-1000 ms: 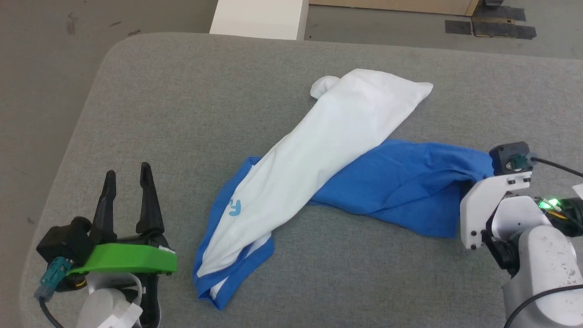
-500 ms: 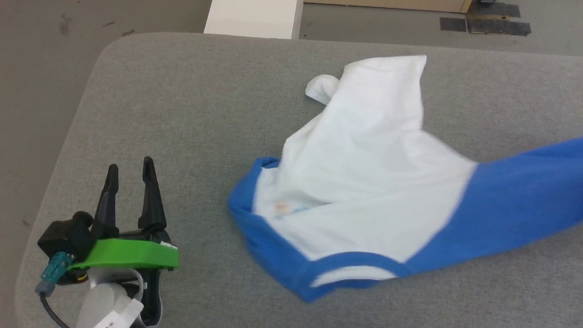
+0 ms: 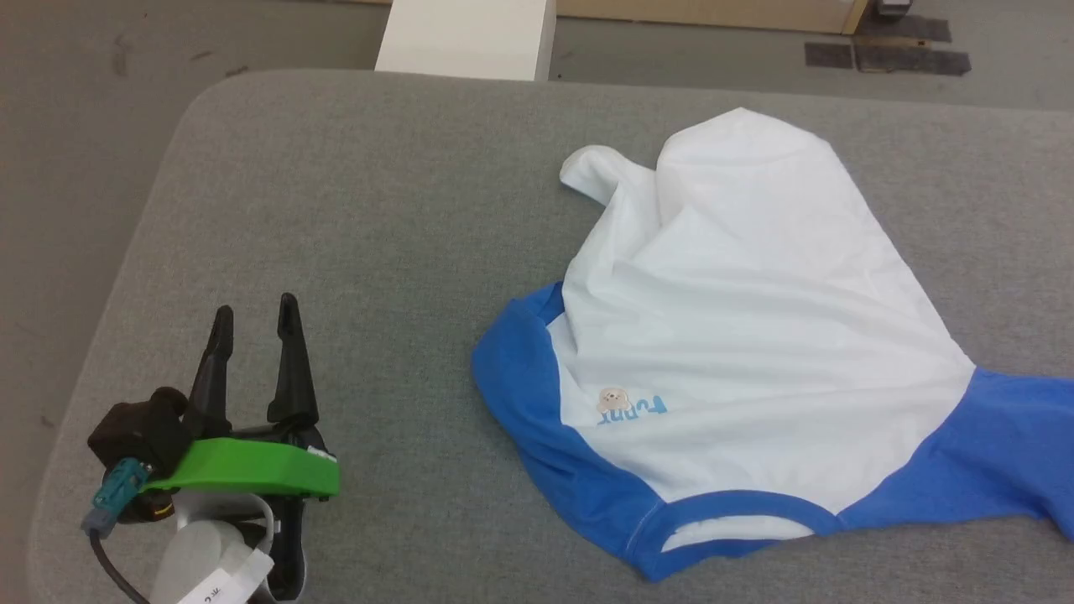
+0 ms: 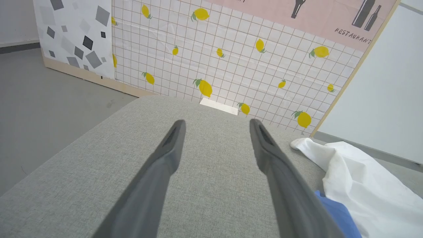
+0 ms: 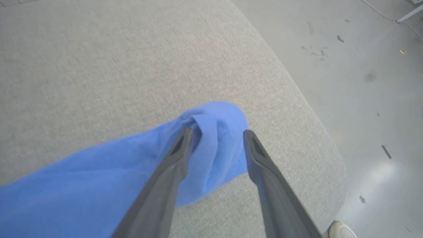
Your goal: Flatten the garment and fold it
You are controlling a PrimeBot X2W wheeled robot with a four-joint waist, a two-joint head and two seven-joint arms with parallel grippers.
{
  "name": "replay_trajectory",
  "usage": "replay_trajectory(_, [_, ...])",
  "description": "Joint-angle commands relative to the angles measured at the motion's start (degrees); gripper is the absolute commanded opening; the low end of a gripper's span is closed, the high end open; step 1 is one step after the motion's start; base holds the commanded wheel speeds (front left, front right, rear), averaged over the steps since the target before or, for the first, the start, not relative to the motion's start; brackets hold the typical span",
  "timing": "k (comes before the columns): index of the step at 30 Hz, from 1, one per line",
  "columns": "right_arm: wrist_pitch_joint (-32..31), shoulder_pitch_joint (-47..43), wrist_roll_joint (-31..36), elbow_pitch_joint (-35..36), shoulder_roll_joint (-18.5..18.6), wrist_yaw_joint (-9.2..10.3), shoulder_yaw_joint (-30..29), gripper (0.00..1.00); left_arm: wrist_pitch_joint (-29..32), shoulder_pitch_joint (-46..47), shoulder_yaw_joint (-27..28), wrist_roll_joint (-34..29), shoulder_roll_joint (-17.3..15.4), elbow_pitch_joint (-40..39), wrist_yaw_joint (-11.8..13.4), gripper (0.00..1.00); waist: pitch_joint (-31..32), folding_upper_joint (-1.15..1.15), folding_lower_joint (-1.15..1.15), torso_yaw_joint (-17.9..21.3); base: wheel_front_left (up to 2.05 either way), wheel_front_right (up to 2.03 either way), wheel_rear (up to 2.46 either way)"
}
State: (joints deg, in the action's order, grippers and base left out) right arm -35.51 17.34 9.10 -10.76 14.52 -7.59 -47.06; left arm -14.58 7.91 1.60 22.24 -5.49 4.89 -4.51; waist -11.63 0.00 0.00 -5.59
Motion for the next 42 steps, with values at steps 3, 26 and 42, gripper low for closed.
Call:
replay_trajectory(3, [4.72, -1.07, -3.47, 4.87, -1.91, 0.1, 4.29, 1.0, 0.63, -0.35, -0.21, -0.4, -0.35, 0.36, 0.14, 1.0, 2.64, 0.0, 0.0, 1.13, 0.0, 0.0, 0.0])
replay_trajectory(26, [17.13, -11.61, -15.62, 12.33, -11.63, 0.1, 18.5, 1.0, 48.29, 19.21, -18.66, -1.62, -0.61, 17.9, 2.3, 1.0, 1.98, 0.0, 0.0, 4.87, 0.0, 0.0, 0.0])
replay_trajectory(42, [19.8, -11.03, -14.8, 8.84, -11.64, 0.1, 19.82, 1.0, 44.65, 22.26, -17.14, -0.85, -0.31, 25.25, 6.22, 0.0, 0.04, 0.0, 0.0, 6.01, 0.0, 0.0, 0.0])
